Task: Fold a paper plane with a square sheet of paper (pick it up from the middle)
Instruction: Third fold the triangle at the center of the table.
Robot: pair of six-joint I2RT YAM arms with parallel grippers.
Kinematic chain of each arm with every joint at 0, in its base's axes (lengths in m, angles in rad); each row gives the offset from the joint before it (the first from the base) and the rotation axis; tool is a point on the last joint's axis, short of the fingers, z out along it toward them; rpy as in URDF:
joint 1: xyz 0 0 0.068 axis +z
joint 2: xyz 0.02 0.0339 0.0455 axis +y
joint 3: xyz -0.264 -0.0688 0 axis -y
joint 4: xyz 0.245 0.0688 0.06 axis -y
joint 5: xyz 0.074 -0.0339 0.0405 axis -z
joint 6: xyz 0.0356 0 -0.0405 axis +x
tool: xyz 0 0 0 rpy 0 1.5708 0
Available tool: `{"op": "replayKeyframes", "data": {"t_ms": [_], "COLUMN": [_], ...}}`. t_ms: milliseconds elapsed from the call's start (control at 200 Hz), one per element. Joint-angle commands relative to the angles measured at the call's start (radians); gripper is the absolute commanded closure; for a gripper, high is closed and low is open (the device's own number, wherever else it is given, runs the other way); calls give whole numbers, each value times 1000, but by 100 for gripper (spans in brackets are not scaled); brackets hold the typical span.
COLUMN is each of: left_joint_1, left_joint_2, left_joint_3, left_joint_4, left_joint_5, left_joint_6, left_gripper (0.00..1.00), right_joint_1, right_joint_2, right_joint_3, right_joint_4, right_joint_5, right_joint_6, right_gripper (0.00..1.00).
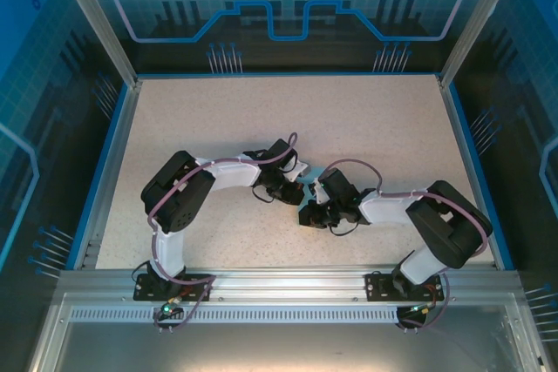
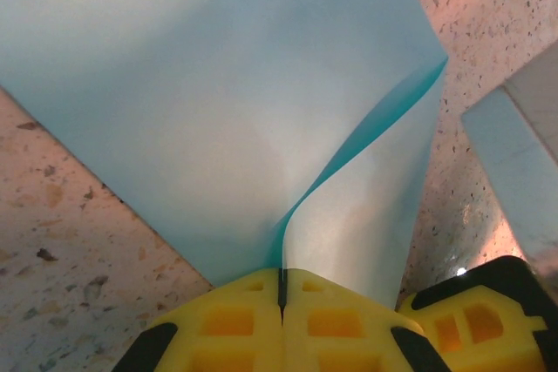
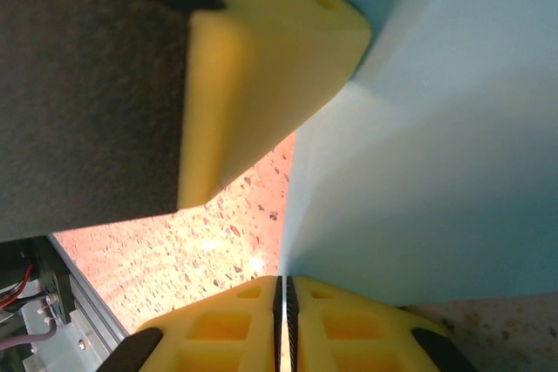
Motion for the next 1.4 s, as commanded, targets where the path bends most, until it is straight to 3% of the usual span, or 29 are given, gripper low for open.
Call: {"op": "replayKeyframes", "data": {"t_ms": [0,435,580,775,1000,1390], "left_joint_1": [3,4,4,4,4,4], "left_joint_2": [19,16,10,-3,1,6], "left_joint_3": [16,16,11,2,7,9], "left_joint_4": [-39,-36,-42,-37,-38,-47], "left_joint_5": [-29,-29,-31,-36,-35,-34], "left_joint_6": [20,15,16,11,7,11], "left_gripper": [94,94,94,94,94,94], "right_joint_1": [31,46,27,-107,-151,-102], "right_joint_2": [-32,68,-26,-143,-80,70], "right_joint_3": [27,45,49,57,79,28], "right_joint_4": [-52,-74,-83,-137,-64,6], "right_joint_5": [23,74,50,41,-59,-43], "right_joint_6": [-2,2,-5,-51,-46,-18], "right_gripper": [86,87,86,85,86,87]}}
